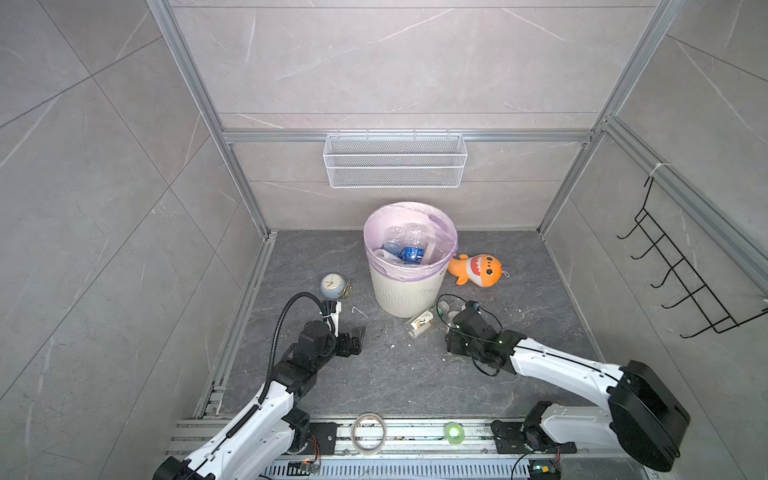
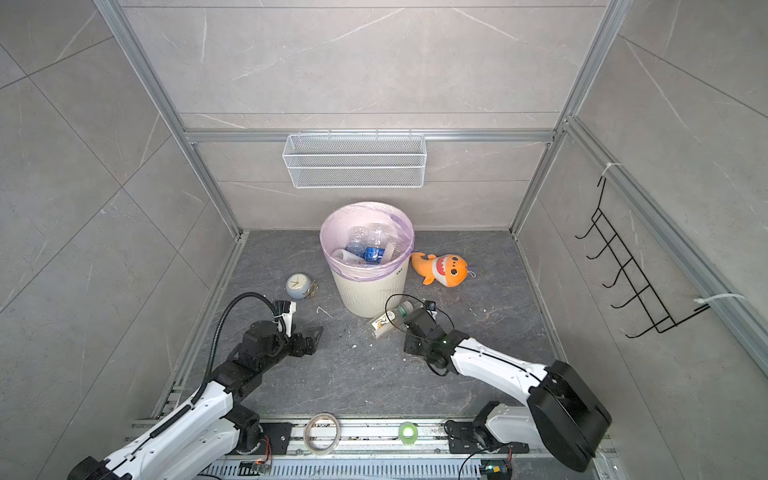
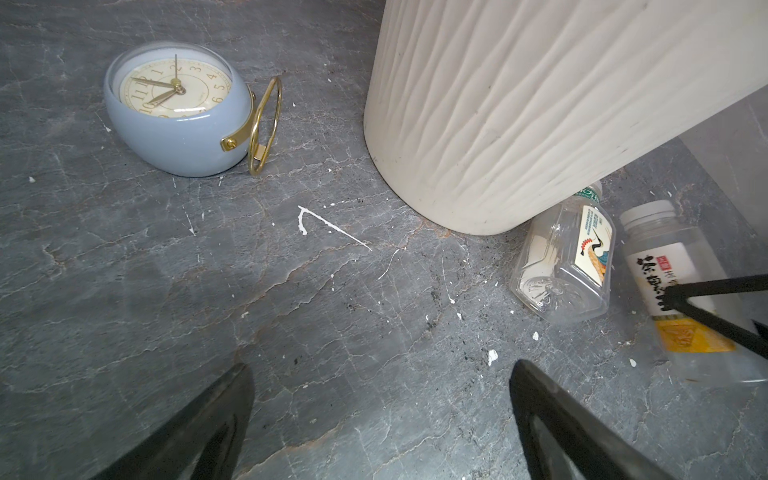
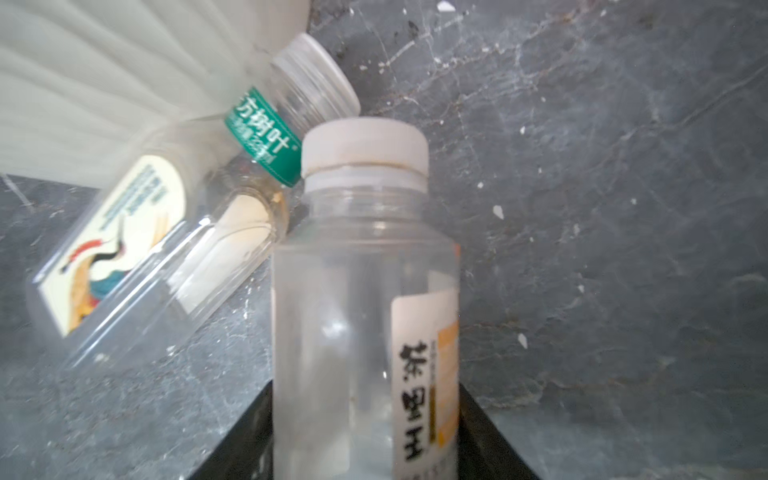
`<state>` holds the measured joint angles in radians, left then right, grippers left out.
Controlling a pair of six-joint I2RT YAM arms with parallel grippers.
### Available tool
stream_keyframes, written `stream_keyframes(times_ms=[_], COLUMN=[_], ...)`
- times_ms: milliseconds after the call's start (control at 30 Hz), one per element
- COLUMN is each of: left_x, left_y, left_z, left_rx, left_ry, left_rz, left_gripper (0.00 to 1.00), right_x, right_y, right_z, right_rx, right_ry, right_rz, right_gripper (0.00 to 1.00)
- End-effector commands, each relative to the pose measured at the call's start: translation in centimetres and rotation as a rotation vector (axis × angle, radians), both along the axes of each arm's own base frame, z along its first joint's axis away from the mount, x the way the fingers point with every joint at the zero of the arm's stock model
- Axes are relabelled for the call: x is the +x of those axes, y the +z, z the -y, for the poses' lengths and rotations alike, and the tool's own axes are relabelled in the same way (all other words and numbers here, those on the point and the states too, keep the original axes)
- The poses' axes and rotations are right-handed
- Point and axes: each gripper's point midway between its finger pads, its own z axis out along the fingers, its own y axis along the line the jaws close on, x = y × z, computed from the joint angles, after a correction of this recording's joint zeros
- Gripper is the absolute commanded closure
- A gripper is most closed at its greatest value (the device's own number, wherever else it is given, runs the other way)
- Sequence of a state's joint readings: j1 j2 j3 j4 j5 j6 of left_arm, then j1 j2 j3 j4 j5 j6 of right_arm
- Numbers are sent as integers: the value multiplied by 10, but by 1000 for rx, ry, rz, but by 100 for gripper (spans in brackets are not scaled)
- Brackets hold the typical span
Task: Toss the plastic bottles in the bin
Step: 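Close the right gripper on the white-labelled bottle and lift it, then carry the white-labelled bottle over the bin and open the right gripper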
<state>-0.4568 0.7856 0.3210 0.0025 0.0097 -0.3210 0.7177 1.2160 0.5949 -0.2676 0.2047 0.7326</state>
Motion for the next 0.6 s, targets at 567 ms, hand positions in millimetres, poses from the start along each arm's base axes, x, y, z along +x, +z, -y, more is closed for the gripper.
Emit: stream_keyframes(times_ms=[567], left_x=[7], left_y=[12], left_z=[7], left_rx=[-8], left_ry=[-25], left_rz=[39], left_gripper=[3], right_x=[-21], right_y=[118], right_z=[-1], right_rx=[77], right_ry=[205], right_rz=[410], right_gripper=[43])
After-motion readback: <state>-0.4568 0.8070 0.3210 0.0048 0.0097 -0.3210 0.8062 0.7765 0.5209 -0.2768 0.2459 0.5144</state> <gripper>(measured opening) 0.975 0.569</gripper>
